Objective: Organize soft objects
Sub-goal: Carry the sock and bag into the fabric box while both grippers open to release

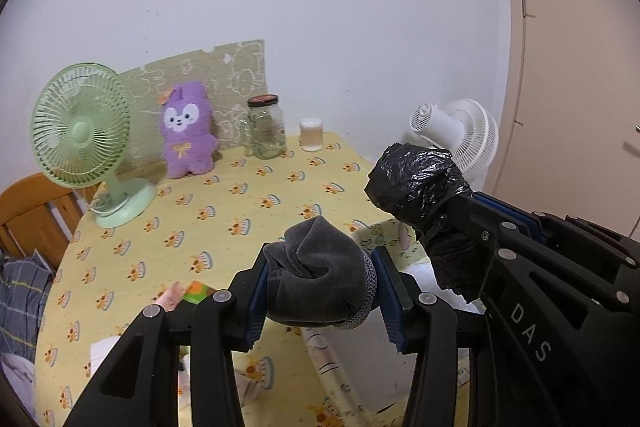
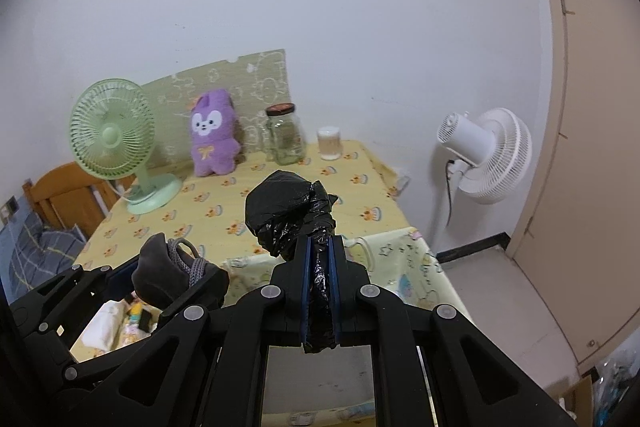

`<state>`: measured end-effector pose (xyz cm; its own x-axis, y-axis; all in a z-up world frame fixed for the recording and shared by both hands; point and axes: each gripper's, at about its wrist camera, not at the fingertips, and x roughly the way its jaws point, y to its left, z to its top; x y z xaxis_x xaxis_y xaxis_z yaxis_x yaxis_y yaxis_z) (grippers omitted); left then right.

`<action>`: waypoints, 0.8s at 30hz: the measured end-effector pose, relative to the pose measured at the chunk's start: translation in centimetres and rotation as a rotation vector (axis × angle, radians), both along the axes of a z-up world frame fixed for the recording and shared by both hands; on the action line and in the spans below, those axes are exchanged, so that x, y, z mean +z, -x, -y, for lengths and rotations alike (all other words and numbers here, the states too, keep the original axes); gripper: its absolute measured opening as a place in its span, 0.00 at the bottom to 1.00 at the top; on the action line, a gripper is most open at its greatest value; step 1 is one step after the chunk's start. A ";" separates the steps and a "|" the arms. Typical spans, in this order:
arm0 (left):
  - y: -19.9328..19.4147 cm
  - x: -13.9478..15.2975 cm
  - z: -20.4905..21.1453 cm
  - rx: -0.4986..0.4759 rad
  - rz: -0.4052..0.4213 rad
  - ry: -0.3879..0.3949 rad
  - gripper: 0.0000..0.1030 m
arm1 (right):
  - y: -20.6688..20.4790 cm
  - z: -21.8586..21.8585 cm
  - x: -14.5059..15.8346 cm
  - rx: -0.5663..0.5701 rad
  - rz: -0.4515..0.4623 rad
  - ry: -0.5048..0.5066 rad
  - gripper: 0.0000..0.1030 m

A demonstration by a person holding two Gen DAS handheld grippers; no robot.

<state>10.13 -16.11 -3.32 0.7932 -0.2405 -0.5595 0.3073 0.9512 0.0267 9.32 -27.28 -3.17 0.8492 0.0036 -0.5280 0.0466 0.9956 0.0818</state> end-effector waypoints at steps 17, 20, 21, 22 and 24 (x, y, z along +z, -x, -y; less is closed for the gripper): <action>-3.3 -4.9 3.5 -0.080 -0.160 -0.043 0.48 | -2.3 3.3 -4.8 -0.105 -0.152 0.008 0.10; -3.3 -5.1 3.6 -0.079 -0.142 -0.063 0.48 | -2.7 3.7 -5.7 -0.113 -0.185 -0.013 0.10; -3.4 -5.1 3.6 -0.087 -0.138 -0.066 0.48 | -2.8 3.7 -5.8 -0.117 -0.190 -0.017 0.10; -3.5 -5.1 3.5 -0.089 -0.137 -0.068 0.48 | -3.0 3.7 -5.9 -0.123 -0.195 -0.021 0.10; -3.8 -5.1 3.4 -0.092 -0.140 -0.071 0.48 | -3.2 3.7 -6.1 -0.132 -0.200 -0.036 0.10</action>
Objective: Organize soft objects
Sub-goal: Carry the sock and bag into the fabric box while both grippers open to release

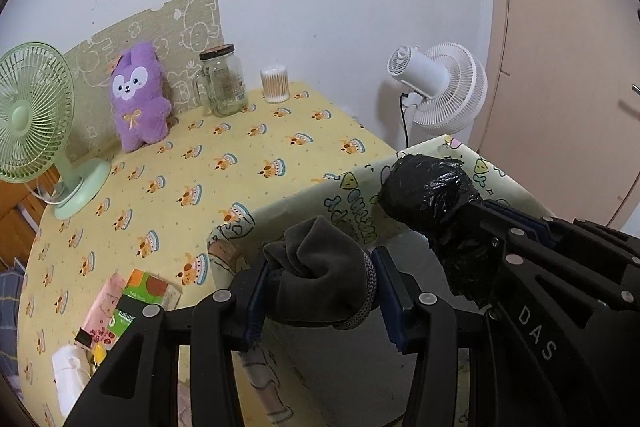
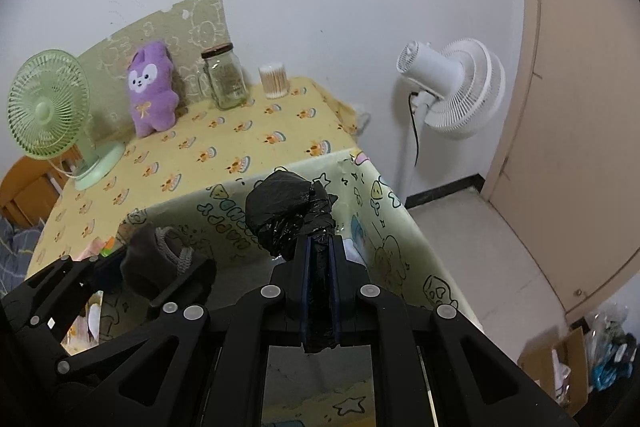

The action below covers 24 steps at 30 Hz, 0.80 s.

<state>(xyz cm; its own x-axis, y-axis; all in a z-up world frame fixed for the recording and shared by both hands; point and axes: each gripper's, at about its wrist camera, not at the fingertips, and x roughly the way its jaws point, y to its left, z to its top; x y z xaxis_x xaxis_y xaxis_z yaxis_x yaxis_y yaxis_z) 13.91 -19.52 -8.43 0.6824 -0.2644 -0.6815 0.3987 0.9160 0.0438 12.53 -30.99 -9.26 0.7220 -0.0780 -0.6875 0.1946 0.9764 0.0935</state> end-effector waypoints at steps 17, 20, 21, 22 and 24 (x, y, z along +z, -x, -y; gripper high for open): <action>0.3 0.3 -0.2 -0.042 -0.016 0.000 0.69 | 0.7 -0.5 0.6 -0.021 0.013 0.019 0.73; 1.1 0.7 0.0 -0.057 -0.008 0.002 0.81 | 1.3 -0.6 1.0 -0.027 0.025 0.029 0.78; 1.5 0.9 -0.1 -0.058 -0.003 0.001 0.83 | 1.4 -0.7 1.2 -0.028 0.028 0.031 0.79; 1.6 1.1 -0.2 -0.057 -0.001 0.001 0.84 | 1.6 -0.7 1.3 -0.031 0.031 0.035 0.81; 2.0 1.3 -0.4 -0.056 0.003 0.003 0.87 | 2.1 -0.9 1.6 -0.038 0.038 0.042 0.84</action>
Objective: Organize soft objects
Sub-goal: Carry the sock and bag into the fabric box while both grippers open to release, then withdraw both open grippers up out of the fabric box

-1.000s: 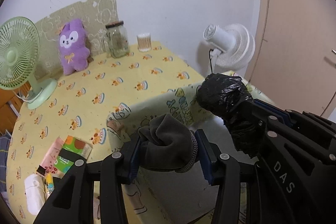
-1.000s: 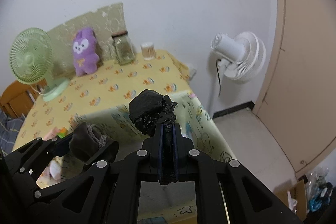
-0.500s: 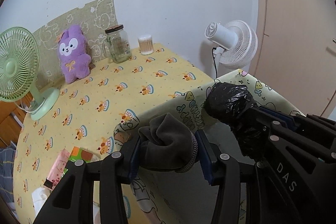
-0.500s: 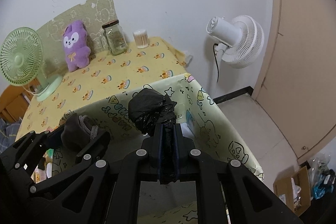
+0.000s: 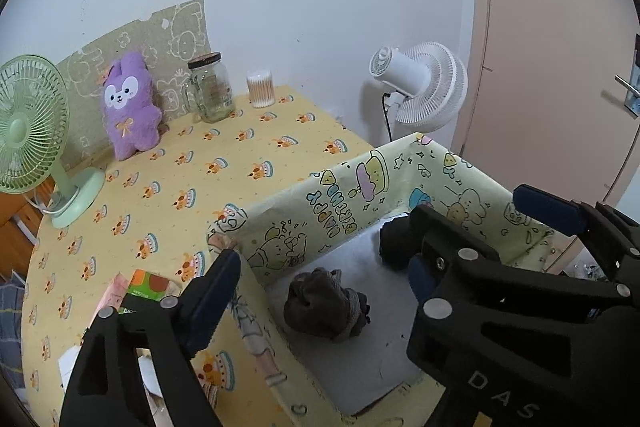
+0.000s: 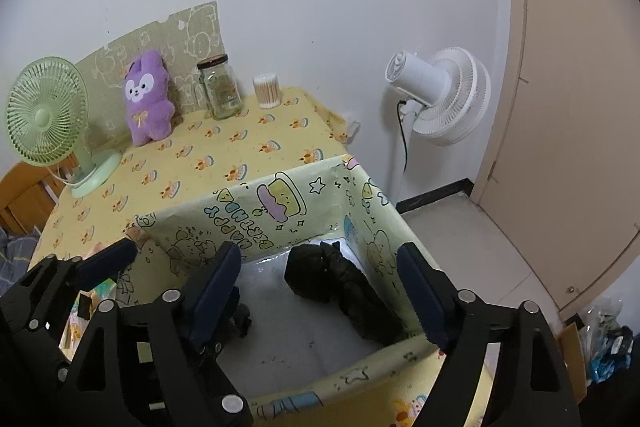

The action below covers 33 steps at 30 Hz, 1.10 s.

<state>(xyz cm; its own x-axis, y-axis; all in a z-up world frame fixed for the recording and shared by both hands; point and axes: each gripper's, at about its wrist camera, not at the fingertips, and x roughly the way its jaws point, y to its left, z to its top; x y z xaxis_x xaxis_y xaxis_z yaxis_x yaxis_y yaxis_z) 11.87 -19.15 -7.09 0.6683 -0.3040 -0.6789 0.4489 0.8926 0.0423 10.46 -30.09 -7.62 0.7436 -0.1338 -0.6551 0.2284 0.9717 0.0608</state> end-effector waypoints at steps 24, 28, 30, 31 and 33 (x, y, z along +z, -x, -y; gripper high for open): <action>5.3 4.0 -4.2 0.038 0.082 0.042 0.92 | 5.3 -4.2 4.4 0.037 0.116 0.052 0.97; 5.9 4.7 -5.0 0.045 0.099 0.050 0.92 | 6.1 -5.2 5.3 0.039 0.133 0.061 0.97; 6.3 5.1 -5.5 0.052 0.111 0.054 0.92 | 6.5 -5.6 5.8 0.044 0.144 0.062 0.97; 6.6 5.3 -5.8 0.056 0.117 0.057 0.92 | 6.7 -5.9 6.0 0.047 0.148 0.061 0.97; 6.8 5.5 -6.3 0.062 0.121 0.061 0.92 | 7.1 -6.4 6.3 0.053 0.156 0.060 0.97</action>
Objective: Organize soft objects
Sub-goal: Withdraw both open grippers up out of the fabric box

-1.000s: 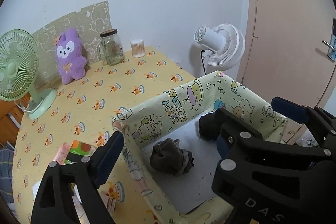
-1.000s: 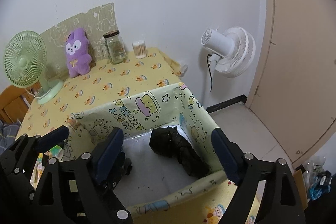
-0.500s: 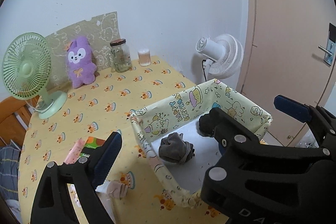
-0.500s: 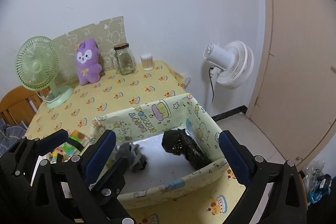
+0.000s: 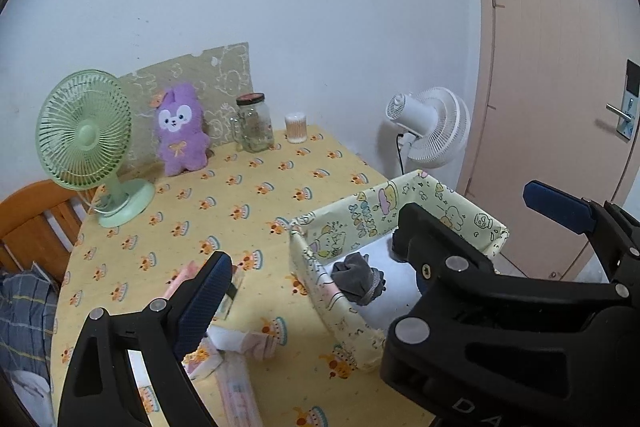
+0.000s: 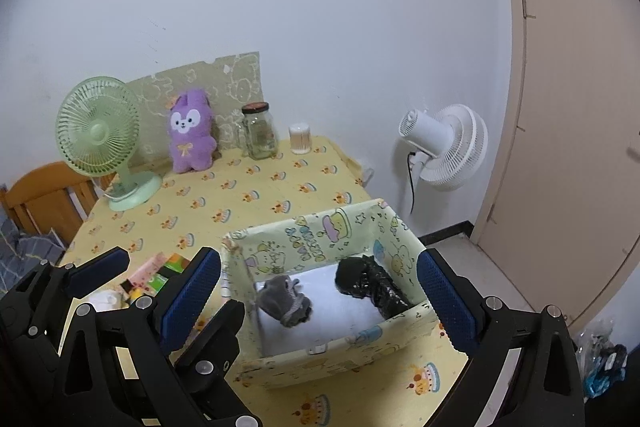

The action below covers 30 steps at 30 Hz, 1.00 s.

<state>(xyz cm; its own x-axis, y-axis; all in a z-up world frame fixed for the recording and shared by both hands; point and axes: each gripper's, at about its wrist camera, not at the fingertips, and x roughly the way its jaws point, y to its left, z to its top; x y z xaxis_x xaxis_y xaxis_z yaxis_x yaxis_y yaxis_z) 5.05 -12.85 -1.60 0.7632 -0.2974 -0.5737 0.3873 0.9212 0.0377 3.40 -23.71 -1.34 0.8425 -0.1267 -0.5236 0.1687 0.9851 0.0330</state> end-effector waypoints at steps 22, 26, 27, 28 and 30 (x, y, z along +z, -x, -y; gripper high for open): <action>3.0 1.6 -4.9 0.082 0.075 0.023 1.00 | 2.2 -5.3 2.1 0.091 0.070 -0.002 0.97; 3.1 1.2 -5.7 0.117 0.085 0.016 1.00 | 2.1 -6.2 1.7 0.110 0.074 0.000 0.97; 3.1 1.1 -5.8 0.124 0.086 0.015 1.00 | 2.1 -6.5 1.5 0.115 0.081 0.007 0.97; 3.2 0.9 -6.1 0.135 0.088 0.011 1.00 | 2.2 -6.7 1.5 0.119 0.086 0.011 0.97; 3.4 0.8 -6.5 0.147 0.097 0.010 1.00 | 2.4 -7.4 1.3 0.129 0.103 0.025 0.98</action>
<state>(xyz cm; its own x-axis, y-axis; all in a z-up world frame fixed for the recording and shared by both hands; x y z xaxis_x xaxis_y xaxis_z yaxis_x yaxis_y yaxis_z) 1.67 -6.35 -0.82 0.8504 -0.1841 -0.4928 0.2436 0.9681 0.0586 1.02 -16.36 -0.06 0.9017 -0.0256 -0.4315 0.0375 0.9991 0.0192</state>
